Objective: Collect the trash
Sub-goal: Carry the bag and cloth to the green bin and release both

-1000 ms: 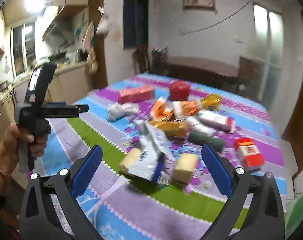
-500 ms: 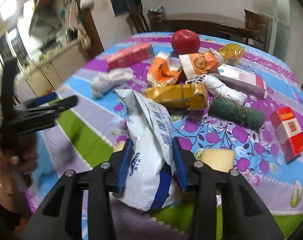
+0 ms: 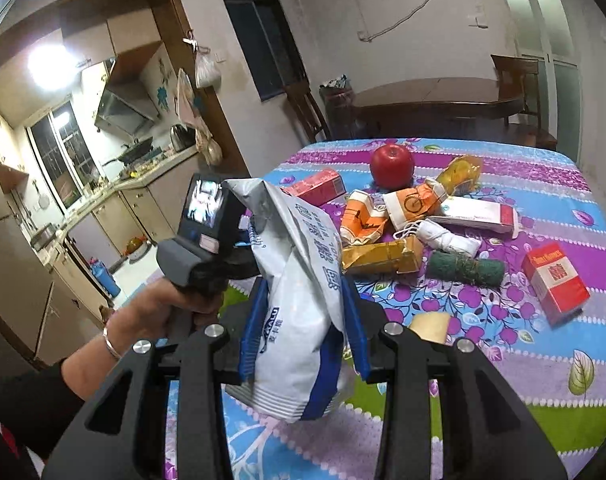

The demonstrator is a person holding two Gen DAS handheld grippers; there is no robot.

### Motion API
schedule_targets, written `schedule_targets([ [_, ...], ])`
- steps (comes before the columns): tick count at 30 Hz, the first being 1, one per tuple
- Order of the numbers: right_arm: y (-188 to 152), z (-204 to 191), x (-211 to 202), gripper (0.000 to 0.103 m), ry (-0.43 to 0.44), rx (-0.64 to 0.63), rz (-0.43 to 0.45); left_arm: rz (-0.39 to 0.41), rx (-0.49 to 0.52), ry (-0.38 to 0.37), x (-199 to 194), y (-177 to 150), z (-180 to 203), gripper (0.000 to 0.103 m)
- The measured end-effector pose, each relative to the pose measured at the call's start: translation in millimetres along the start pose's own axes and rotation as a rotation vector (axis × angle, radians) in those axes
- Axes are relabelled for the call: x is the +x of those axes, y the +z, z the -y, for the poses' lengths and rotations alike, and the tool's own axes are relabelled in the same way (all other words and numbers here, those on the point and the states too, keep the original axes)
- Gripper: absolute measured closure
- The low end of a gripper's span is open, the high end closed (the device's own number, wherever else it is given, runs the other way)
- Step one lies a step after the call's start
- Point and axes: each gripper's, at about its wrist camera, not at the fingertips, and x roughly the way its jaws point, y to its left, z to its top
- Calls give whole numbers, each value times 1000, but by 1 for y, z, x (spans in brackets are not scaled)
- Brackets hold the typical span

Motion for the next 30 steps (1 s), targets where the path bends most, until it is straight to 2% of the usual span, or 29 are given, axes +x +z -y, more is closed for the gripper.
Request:
schedule_targets([
  [6, 0, 12, -9, 67, 24, 48, 22, 65, -116, -101, -43, -2, -19, 65],
  [10, -4, 15, -8, 67, 22, 63, 13, 99, -129, -111, -83, -3, -14, 65],
  [14, -15, 14, -4, 67, 22, 73, -11, 145, -104, -48, -125, -21, 5, 65],
  [20, -40, 7, -1, 67, 22, 90, -48, 157, -73, 39, -148, -52, 32, 65],
  [25, -52, 4, -8, 67, 7, 91, -46, 166, -64, 58, -156, -69, 49, 65],
  [30, -53, 3, -21, 67, -26, 74, -22, 185, -56, 66, -165, -70, 57, 65],
])
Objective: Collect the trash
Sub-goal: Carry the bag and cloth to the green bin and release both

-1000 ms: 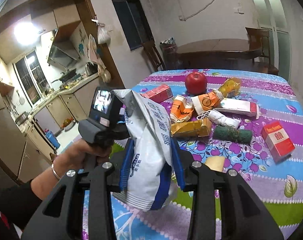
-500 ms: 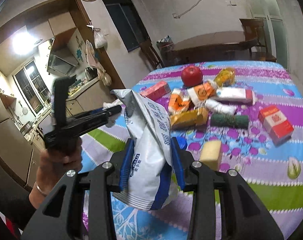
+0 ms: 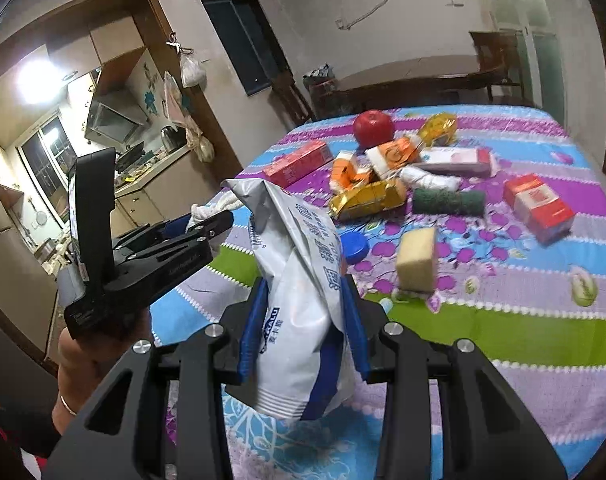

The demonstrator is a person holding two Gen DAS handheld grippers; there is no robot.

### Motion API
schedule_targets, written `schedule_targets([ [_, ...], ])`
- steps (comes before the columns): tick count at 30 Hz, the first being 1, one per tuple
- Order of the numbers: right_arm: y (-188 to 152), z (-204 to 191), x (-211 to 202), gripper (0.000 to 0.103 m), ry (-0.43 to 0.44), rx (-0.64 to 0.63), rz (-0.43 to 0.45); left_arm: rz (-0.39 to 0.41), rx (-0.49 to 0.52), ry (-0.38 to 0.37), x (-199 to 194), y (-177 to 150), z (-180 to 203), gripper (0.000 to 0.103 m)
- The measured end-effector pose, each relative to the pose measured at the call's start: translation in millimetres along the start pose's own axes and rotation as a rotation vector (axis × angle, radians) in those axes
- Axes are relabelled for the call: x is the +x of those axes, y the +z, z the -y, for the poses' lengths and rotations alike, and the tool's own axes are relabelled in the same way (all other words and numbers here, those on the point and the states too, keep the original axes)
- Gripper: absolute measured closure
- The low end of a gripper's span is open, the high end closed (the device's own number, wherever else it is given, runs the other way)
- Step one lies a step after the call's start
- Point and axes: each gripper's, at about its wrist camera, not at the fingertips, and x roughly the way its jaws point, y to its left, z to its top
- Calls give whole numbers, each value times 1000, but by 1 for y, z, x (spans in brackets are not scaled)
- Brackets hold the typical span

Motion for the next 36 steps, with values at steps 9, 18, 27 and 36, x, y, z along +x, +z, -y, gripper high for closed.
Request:
schedule_targets([
  [9, 14, 28, -50, 67, -84, 26, 105, 67, 70, -39, -18, 27, 39, 65],
  [18, 18, 80, -120, 67, -227, 75, 201, 146, 165, -126, -34, 59, 113, 65],
  [27, 3, 122, -169, 67, -342, 135, 252, 195, 253, -197, -47, 73, 190, 65],
  [36, -17, 145, -193, 67, -400, 186, 273, 216, 317, -222, -56, 67, 236, 65],
])
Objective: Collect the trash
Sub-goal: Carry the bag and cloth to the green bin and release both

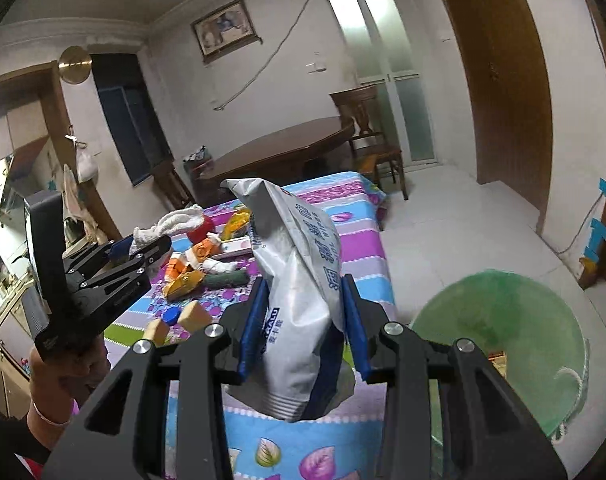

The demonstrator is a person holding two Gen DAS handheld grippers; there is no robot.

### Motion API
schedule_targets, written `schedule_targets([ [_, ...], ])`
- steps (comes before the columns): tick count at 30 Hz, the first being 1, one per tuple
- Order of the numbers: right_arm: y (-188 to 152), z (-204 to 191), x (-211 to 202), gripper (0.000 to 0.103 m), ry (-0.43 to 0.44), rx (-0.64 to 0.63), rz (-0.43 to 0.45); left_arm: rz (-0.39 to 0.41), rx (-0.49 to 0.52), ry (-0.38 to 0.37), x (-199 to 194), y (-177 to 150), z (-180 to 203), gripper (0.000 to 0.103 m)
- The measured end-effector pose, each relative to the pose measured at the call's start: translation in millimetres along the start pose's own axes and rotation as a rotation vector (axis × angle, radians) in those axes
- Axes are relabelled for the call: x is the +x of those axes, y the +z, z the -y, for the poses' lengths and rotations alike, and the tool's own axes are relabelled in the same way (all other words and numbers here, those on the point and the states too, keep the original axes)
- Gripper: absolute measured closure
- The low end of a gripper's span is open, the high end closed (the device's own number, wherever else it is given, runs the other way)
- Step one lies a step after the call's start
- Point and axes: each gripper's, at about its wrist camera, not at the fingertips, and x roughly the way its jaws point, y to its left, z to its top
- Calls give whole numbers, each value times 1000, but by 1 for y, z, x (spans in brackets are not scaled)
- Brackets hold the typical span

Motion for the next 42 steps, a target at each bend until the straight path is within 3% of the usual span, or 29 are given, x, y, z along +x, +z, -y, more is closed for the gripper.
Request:
schedule_targets([
  [12, -5, 26, -22, 67, -88, 31, 20, 22, 44, -46, -3, 12, 37, 65],
  [20, 0, 57, -44, 67, -211, 19, 8, 30, 98, -121, 8, 27, 87, 65],
  [28, 5, 87, -52, 67, -305, 32, -49, 30, 151, -191, 25, 40, 144, 65],
  [42, -1, 147, -48, 67, -355, 165, -196, -40, 246, -372, 69, 50, 242, 65],
])
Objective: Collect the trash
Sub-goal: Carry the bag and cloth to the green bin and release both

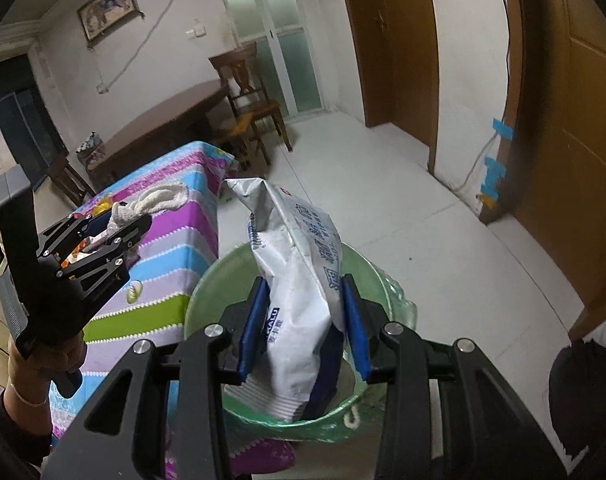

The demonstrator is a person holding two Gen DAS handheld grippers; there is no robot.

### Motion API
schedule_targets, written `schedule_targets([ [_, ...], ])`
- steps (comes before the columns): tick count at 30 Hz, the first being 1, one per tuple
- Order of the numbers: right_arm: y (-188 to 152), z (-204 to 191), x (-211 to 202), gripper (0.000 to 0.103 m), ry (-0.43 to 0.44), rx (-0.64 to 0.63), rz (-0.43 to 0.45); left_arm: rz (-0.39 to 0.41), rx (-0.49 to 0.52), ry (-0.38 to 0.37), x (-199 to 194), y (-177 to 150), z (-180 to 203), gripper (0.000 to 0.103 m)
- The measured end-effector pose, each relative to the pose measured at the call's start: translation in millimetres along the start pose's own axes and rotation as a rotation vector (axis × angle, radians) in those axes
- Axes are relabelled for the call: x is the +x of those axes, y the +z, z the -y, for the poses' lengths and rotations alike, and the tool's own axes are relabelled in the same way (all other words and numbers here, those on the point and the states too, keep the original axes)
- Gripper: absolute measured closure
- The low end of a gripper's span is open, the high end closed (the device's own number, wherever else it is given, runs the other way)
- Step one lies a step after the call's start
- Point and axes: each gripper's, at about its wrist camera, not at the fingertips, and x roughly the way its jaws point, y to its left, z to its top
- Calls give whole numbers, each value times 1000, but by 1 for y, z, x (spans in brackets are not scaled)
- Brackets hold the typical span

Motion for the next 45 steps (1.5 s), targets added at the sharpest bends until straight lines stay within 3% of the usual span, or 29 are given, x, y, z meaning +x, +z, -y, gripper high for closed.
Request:
schedule_targets([
  [12, -6, 22, 19, 67, 2, 104, -102, -108, 49, -167, 49, -2, 41, 65],
  [22, -2, 32, 26, 67, 72, 178, -134, -188, 13, -278, 67, -19, 37, 65],
  [45, 12, 34, 31, 66, 203, 254, -165, -205, -18, -322, 70, -11, 34, 65],
])
